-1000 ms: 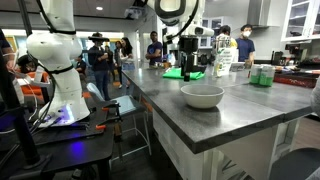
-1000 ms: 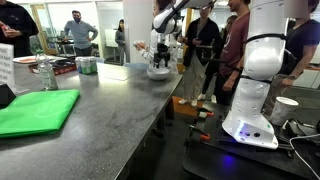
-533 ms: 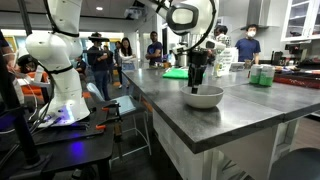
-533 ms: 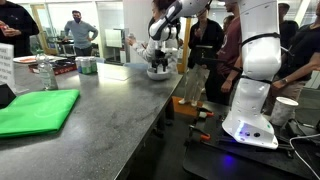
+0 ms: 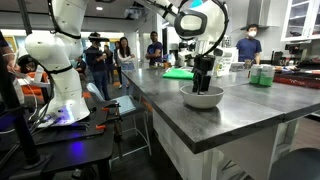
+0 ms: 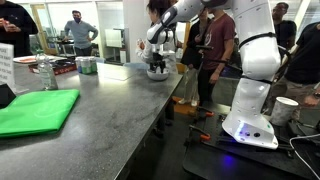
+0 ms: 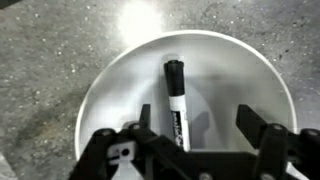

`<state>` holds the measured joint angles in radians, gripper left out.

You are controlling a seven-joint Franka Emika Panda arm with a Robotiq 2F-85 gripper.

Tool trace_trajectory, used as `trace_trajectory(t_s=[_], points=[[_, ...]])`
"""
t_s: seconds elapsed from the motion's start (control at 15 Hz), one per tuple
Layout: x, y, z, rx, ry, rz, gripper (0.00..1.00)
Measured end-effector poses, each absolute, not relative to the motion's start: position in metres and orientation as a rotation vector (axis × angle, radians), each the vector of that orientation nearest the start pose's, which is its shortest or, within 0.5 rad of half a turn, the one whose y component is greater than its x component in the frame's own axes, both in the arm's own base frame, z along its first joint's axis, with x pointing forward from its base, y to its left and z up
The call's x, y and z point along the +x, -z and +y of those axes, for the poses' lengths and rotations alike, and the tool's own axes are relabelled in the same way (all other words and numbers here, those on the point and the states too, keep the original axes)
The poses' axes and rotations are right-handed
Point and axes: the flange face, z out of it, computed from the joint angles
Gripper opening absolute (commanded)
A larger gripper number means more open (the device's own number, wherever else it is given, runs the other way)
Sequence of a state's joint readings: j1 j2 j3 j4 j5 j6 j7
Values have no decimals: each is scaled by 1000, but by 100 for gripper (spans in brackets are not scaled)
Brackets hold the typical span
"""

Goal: Take the marker out of the bowl and put it on the counter

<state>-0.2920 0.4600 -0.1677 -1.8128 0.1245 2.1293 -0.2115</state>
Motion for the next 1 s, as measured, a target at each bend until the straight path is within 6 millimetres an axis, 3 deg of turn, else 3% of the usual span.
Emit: trace_trajectory(t_s=[0.53, 1.0], points=[[575, -271, -278, -3028, -194, 488, 2], [580, -286, -272, -3038, -157, 464, 5]])
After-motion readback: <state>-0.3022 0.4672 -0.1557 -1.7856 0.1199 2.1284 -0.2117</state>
